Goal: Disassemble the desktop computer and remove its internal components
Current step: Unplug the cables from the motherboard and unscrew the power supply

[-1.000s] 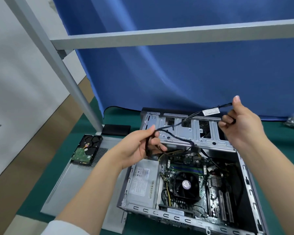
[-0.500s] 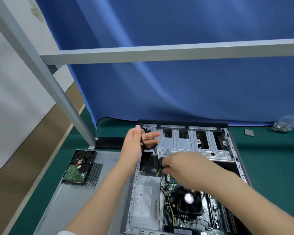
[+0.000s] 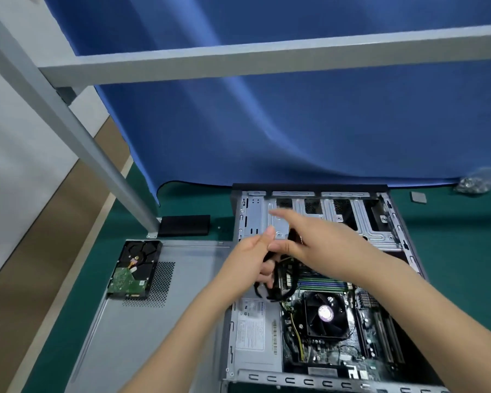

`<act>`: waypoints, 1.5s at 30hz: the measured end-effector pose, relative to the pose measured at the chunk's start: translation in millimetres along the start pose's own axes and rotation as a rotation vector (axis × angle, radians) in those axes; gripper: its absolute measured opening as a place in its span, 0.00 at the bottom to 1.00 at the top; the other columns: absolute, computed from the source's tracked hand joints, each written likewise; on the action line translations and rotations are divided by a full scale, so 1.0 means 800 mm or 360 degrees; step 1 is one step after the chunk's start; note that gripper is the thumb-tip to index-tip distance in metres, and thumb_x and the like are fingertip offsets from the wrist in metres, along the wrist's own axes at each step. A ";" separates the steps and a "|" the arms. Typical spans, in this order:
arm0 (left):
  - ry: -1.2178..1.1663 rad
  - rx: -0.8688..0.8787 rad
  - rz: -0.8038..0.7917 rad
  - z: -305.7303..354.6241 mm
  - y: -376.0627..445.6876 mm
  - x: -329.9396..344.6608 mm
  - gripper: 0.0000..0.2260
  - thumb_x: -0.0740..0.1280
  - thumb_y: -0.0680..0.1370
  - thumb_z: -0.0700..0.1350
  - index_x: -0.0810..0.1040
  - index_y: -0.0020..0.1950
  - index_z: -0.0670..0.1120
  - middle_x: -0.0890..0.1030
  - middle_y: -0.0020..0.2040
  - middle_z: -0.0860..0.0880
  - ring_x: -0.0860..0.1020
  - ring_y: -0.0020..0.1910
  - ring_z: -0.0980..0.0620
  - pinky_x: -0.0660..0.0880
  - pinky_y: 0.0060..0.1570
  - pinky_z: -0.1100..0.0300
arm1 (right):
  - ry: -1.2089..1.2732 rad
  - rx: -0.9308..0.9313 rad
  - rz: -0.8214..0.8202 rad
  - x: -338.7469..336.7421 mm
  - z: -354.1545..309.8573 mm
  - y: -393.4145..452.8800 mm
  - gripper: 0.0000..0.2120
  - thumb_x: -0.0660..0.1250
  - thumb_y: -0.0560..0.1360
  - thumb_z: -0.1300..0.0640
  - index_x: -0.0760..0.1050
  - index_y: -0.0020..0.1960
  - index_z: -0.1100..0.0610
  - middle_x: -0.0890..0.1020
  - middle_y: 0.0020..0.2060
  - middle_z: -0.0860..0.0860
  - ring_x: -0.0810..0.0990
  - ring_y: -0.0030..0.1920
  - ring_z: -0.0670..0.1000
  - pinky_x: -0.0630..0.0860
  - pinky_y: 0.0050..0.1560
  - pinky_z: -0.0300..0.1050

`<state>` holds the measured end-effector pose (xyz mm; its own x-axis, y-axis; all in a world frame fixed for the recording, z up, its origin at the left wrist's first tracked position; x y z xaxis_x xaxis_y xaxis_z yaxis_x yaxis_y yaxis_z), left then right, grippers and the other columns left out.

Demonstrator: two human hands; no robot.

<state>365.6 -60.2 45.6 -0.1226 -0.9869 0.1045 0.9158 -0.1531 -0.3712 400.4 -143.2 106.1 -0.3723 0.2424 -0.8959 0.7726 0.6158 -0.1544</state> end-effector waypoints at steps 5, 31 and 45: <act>0.0129 0.0081 0.0085 0.011 -0.005 -0.037 0.24 0.54 0.71 0.67 0.72 0.28 0.50 0.67 0.21 0.53 0.67 0.20 0.54 0.74 0.30 0.61 | 0.0071 -0.0061 -0.0190 0.034 -0.024 0.016 0.19 0.46 0.77 0.35 0.68 0.46 0.46 0.71 0.40 0.44 0.74 0.42 0.47 0.69 0.43 0.47; 0.1045 -0.0731 0.0808 -0.177 0.067 -0.215 0.18 0.65 0.77 0.48 0.72 0.59 0.35 0.76 0.57 0.37 0.75 0.56 0.39 0.71 0.54 0.53 | 0.0376 0.0451 -0.0185 0.116 0.069 0.127 0.09 0.60 0.79 0.47 0.65 0.54 0.49 0.75 0.42 0.48 0.75 0.36 0.46 0.68 0.37 0.45; 0.0927 -0.0646 0.1062 -0.193 0.078 -0.181 0.32 0.53 0.81 0.59 0.54 0.75 0.38 0.60 0.70 0.39 0.60 0.69 0.42 0.57 0.68 0.52 | 0.0119 0.0278 0.0158 0.119 0.064 0.124 0.06 0.57 0.79 0.44 0.63 0.49 0.45 0.69 0.47 0.46 0.70 0.42 0.48 0.64 0.37 0.43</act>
<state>381.7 65.3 -134.9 0.1039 -0.7306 -0.6749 0.6774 0.5488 -0.4898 467.6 -97.2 -16.0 -0.3220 0.3543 -0.8779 0.8823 0.4485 -0.1426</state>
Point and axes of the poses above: each hand's wrist, its own y-axis towards the middle knuckle, its own x-axis out of the palm, z = x × y, the point moved 9 cm from there along y, towards the middle knuckle
